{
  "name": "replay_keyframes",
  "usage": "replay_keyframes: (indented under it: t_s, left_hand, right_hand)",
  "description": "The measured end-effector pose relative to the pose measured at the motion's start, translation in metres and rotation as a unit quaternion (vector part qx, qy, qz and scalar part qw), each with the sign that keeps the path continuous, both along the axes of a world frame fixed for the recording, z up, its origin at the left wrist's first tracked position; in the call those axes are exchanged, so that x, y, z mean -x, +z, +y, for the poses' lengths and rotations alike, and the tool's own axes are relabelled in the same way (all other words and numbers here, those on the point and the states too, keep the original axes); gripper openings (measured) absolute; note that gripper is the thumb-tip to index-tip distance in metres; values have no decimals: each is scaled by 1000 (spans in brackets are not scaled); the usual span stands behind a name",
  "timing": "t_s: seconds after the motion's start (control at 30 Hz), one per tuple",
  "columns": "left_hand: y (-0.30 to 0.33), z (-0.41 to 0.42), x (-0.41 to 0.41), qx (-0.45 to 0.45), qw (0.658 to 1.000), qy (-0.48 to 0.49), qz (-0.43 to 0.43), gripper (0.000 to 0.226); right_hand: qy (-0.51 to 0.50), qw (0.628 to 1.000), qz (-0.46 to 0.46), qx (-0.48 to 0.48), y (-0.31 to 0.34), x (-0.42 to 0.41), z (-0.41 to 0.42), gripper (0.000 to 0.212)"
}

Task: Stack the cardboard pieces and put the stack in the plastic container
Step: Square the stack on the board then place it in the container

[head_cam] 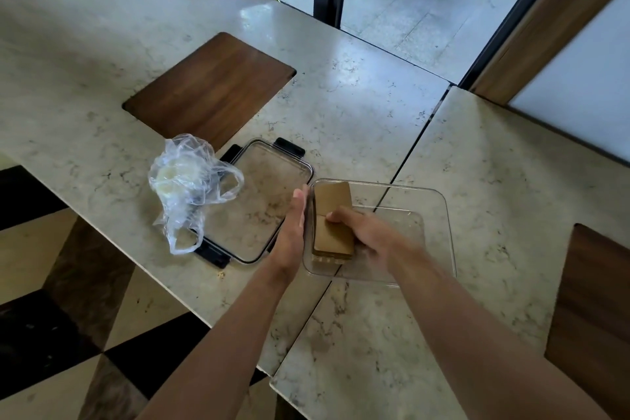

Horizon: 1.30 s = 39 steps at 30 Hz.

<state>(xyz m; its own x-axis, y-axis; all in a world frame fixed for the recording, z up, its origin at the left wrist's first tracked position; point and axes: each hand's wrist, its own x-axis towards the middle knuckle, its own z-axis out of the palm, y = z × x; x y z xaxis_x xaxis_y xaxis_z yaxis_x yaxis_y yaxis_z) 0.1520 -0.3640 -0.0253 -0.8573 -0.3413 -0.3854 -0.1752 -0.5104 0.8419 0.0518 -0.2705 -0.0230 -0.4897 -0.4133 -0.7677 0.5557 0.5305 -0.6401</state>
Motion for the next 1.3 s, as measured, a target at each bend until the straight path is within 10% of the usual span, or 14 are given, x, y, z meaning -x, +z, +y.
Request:
replay_keyframes:
  t_s: [0.97,1.17,1.3]
  left_hand:
    - [-4,-10,13,220,968,-17,-120,77]
    - [-22,-15,15,179,976,-17,-120,105]
    - [-12,-12,13,160,982,-7,-101,85]
  right_hand:
    - [-59,996,-27,58,15,-6,-11,29]
    - [-68,991,-44,104,14,-14,-14,30]
    - [-85,983,-74,147,10,-14,-12,23]
